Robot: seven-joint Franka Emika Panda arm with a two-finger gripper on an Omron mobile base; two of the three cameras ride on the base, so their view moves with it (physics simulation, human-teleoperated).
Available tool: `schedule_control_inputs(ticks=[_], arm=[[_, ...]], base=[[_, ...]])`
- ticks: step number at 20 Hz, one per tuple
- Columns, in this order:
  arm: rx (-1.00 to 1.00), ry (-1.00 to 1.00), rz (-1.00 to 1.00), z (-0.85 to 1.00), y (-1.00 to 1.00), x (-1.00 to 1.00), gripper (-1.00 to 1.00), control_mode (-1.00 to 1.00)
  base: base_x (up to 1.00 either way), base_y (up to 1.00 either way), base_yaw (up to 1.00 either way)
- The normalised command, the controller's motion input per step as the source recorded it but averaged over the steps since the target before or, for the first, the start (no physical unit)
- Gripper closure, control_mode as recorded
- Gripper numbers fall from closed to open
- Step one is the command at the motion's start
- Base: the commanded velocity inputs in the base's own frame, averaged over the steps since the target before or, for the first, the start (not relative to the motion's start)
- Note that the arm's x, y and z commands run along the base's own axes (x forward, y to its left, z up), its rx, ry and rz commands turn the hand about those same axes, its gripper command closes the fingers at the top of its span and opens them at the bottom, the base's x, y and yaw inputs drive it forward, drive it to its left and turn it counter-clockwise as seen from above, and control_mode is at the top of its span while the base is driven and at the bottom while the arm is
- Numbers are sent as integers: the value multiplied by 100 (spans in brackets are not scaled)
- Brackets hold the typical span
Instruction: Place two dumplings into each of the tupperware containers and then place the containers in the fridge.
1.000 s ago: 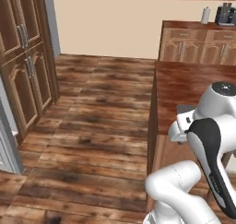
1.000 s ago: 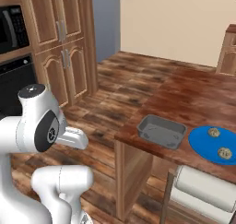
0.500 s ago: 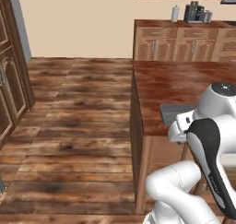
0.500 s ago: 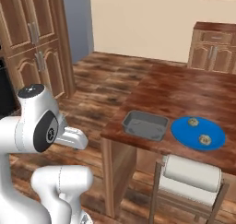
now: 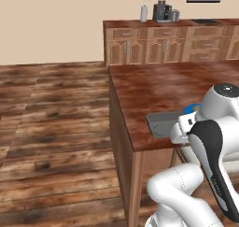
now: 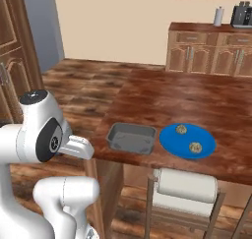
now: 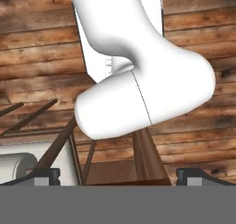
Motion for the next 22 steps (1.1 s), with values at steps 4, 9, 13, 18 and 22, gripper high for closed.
schedule_control_inputs(ticks=[4,9,13,18,22], arm=[[0,0,0,0,0,0,-100,100],[0,0,0,0,0,0,-100,100],[0,0,0,0,0,0,-100,100],[0,0,0,0,0,0,-100,100],[0,0,0,0,0,0,-100,100]], base=[[39,0,-29],[41,0,-28],[42,0,-26],[29,0,-31],[31,0,-33]])
